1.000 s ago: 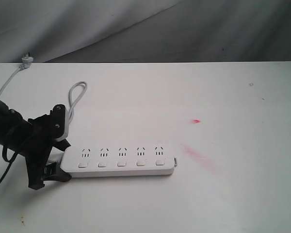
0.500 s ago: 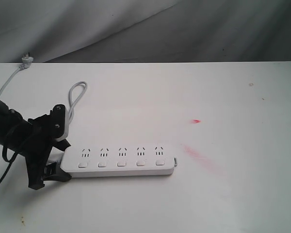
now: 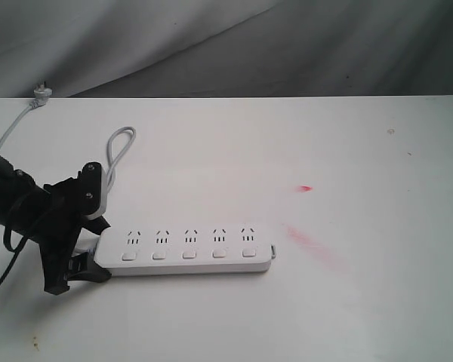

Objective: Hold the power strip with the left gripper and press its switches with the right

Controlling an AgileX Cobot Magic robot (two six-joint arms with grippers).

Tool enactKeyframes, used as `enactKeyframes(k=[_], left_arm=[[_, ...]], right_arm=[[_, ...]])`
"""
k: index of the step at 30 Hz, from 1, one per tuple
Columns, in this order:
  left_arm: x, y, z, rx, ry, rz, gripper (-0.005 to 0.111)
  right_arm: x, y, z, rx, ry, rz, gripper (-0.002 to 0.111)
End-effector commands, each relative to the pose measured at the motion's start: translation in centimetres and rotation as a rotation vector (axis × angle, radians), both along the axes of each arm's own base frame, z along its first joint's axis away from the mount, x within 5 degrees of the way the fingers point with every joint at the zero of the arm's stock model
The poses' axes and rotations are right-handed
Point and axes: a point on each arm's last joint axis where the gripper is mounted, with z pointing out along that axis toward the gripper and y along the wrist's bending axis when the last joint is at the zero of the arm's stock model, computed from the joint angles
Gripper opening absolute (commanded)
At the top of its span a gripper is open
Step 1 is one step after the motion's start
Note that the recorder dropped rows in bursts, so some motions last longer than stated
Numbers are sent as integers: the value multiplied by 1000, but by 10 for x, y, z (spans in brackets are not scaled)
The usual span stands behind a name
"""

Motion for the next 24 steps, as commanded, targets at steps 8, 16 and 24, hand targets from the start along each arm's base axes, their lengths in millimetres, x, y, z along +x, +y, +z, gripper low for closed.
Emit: enactKeyframes(k=[8, 16, 24], left_arm=[[3, 1, 1, -3, -14, 20, 48], [3, 1, 1, -3, -14, 20, 48], [3, 1, 1, -3, -14, 20, 48]], right_arm=[[0, -1, -1, -1, 0, -8, 0], [-1, 0, -1, 50, 22, -4, 0], [-10, 0, 67, 19, -107, 7, 0]])
